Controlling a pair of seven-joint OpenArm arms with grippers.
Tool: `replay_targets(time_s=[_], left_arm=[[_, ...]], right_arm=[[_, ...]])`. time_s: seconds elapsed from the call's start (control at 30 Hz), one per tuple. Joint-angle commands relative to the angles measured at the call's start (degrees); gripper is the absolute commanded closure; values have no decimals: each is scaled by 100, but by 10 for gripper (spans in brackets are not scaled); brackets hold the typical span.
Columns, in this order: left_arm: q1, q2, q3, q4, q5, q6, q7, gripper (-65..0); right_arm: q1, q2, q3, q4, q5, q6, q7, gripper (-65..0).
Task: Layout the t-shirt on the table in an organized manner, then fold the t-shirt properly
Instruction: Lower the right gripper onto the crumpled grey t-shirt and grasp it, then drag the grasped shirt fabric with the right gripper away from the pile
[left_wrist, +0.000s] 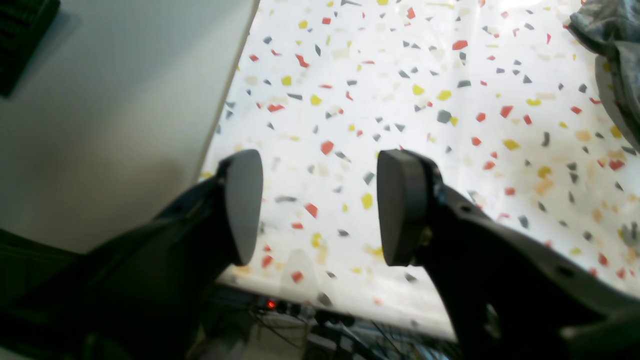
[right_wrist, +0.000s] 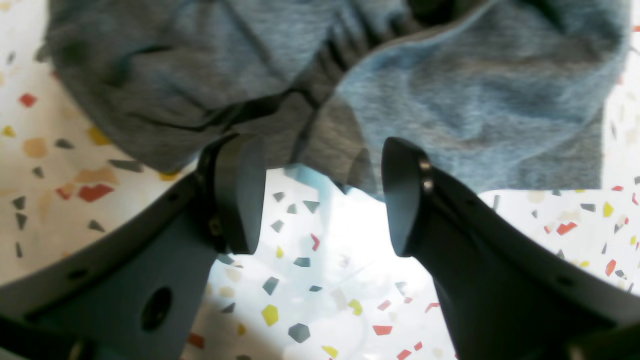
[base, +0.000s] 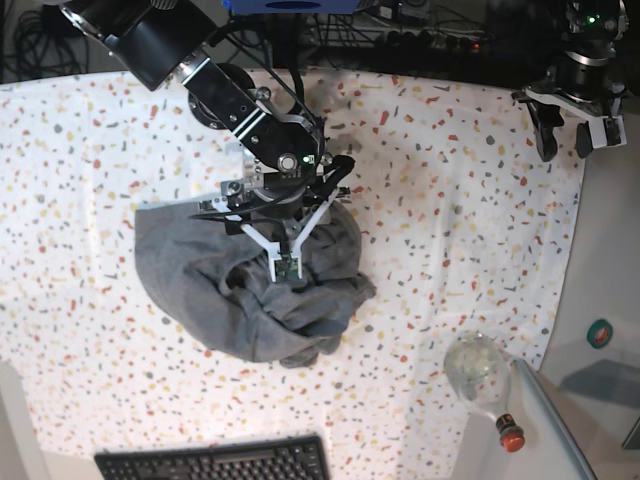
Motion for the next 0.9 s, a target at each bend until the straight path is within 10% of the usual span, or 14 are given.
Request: replay_targets(time_s=[0.0, 0.63, 0.77, 0.87], left_arm=[[-36, -59, -23, 74, -20, 6, -140, -349], [-176, -59, -5, 65, -37, 6, -131, -349], [-299, -77, 136, -155, -11, 6, -131, -349], [-414, -103, 461, -357, -2, 6, -131, -334]], right_arm=[[162, -41, 15, 43, -95, -14, 121, -347], [356, -41, 59, -801, -86, -14, 833, -336], [312, -41, 472, -757, -69, -14, 807, -36], [92, -15, 674, -564, -86, -14, 807, 0]])
